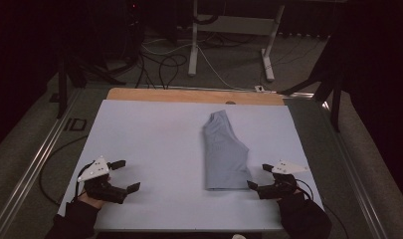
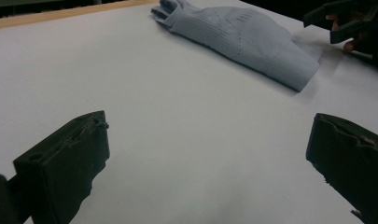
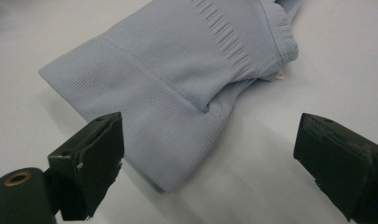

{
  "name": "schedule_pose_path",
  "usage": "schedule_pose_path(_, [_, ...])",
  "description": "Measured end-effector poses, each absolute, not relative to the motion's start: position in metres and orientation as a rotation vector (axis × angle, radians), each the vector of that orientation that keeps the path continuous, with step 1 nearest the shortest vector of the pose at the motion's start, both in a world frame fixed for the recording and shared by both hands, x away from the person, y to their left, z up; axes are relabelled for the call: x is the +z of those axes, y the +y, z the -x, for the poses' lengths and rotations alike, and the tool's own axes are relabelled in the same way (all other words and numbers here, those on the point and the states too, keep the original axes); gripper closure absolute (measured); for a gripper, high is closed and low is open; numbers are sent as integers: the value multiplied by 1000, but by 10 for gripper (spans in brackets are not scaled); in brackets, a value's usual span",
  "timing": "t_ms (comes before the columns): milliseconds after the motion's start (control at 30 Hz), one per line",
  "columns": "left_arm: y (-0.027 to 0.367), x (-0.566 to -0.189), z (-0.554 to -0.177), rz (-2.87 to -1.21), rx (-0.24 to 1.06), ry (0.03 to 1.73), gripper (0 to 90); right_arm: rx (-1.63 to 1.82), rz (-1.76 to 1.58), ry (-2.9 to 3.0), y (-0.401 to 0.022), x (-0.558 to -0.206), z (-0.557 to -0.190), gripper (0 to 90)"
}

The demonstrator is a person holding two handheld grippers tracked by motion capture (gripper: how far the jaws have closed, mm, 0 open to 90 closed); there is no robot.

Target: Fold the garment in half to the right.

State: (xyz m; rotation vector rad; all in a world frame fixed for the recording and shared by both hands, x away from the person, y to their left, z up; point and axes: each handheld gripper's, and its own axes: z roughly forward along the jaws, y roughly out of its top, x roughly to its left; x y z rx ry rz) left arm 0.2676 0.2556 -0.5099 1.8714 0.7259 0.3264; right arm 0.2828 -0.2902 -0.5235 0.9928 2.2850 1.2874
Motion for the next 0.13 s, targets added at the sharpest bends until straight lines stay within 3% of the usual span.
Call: schedule_pose_path(133, [256,-510,-267,-1873,328,724,5,1290,-995,2289,-290,-524,-283,87])
